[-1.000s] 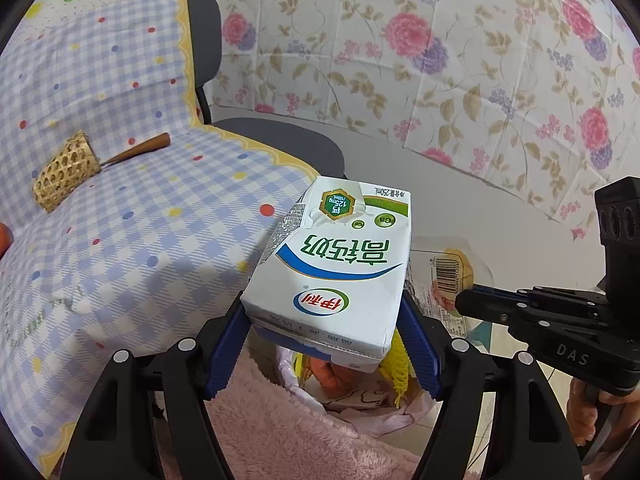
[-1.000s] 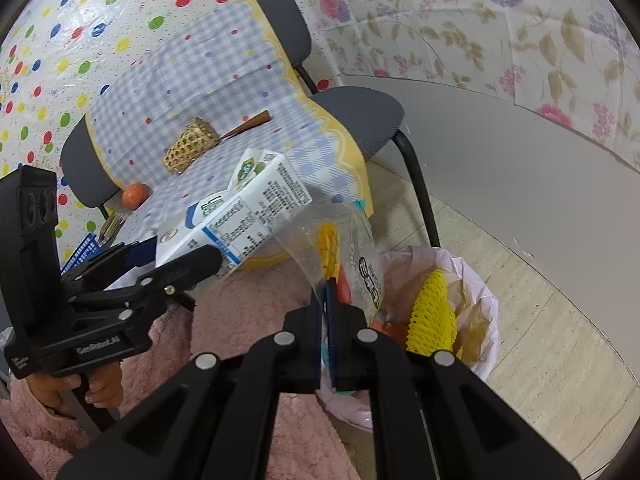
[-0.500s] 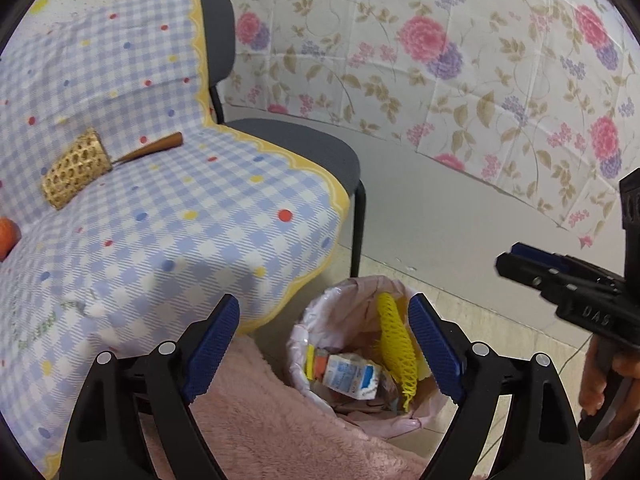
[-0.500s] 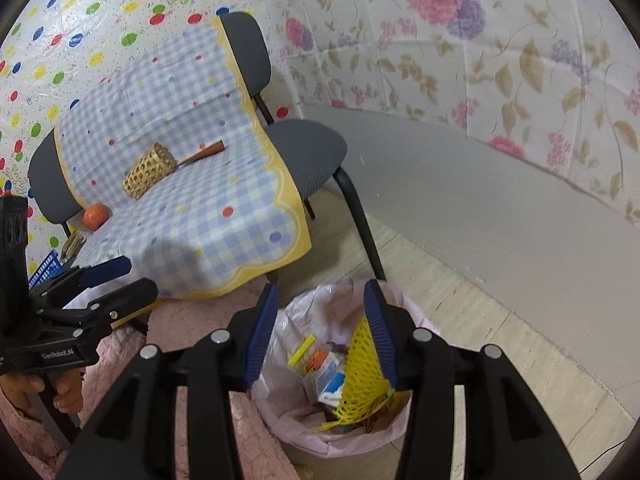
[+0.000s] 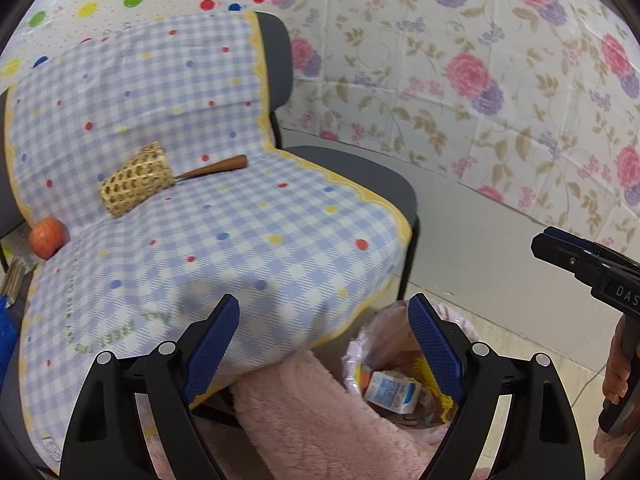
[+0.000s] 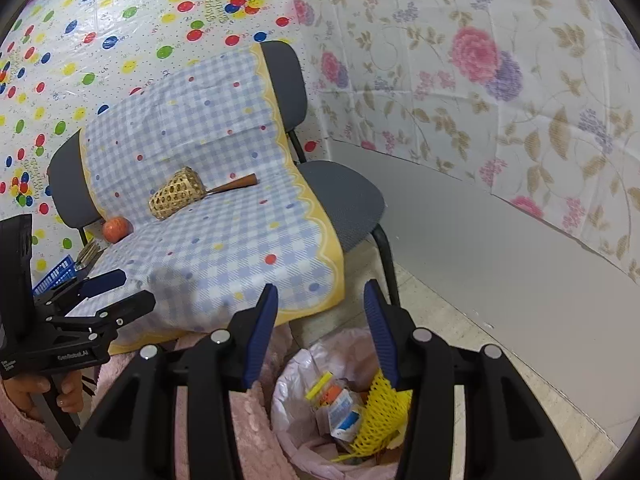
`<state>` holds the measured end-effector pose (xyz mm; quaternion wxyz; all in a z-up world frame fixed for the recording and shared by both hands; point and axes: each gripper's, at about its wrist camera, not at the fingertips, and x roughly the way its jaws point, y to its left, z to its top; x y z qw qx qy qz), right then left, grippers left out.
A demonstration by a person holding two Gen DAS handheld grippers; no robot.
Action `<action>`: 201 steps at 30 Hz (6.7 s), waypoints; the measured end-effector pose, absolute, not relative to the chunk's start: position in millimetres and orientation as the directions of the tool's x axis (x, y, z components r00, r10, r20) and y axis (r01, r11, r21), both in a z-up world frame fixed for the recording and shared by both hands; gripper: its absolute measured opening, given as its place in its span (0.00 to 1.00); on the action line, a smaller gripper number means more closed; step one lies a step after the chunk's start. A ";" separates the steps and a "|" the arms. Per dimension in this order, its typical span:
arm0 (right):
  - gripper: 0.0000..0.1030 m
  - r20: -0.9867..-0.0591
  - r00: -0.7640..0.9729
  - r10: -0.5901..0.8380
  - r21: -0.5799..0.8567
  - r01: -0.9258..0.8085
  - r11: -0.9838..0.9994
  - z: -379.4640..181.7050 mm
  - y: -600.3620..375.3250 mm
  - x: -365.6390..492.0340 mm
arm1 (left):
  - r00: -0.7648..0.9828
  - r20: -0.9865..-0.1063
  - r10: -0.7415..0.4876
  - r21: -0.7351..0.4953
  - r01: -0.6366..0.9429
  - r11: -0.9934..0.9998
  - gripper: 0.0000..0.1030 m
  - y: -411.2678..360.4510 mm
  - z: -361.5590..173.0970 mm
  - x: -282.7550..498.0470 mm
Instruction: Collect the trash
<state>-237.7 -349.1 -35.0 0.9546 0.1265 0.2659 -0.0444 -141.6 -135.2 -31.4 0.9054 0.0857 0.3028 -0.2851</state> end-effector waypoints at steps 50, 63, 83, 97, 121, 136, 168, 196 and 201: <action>0.56 -0.757 0.620 0.208 0.104 -0.201 0.974 -74.8 -263.5 234.2 | 0.768 -0.640 -0.022 0.102 0.113 0.988 0.83 23.7 -28.0 149.7; 0.56 -0.696 0.606 0.386 0.131 -0.422 0.897 -41.7 -215.7 134.0 | 0.774 -0.630 -0.059 0.099 0.155 0.983 0.86 22.1 -24.8 148.8; 0.56 -0.644 0.704 0.298 0.142 -0.273 0.951 -33.7 -259.7 150.5 | 0.590 -0.677 -0.440 -0.038 0.569 0.821 0.74 -45.5 -40.8 162.9; 0.71 -0.728 0.610 0.311 0.165 -0.285 0.944 -65.2 -266.3 200.4 | 0.674 -0.635 -0.377 -0.029 0.466 0.884 0.89 -37.7 -37.0 195.8; 0.34 -0.738 0.617 0.273 0.068 -0.334 0.940 -36.2 -217.4 40.6 | 0.616 -0.709 -0.342 0.022 0.504 0.863 0.71 -30.1 -41.4 32.2; 0.33 -0.718 0.582 0.381 0.136 -0.420 0.897 -32.7 -181.3 -1.9 | 0.679 -0.617 -0.397 -0.054 0.467 0.883 0.84 -8.2 -21.0 -39.7; 0.32 -0.654 0.713 0.251 0.109 -0.240 0.965 -30.5 -243.1 -26.8 | 0.699 -0.667 -0.260 0.006 0.354 0.935 0.60 -39.6 -51.0 -31.2; 0.51 -0.683 0.706 0.188 0.060 -0.203 0.977 -68.5 -222.0 17.0 | 0.722 -0.649 -0.239 -0.064 0.262 0.963 0.04 -17.0 -40.7 -21.3; 0.51 -0.634 0.751 0.183 0.054 -0.193 0.980 -38.5 -230.6 -25.4 | 0.744 -0.603 -0.288 -0.081 0.302 0.950 0.04 -21.5 -22.0 -43.8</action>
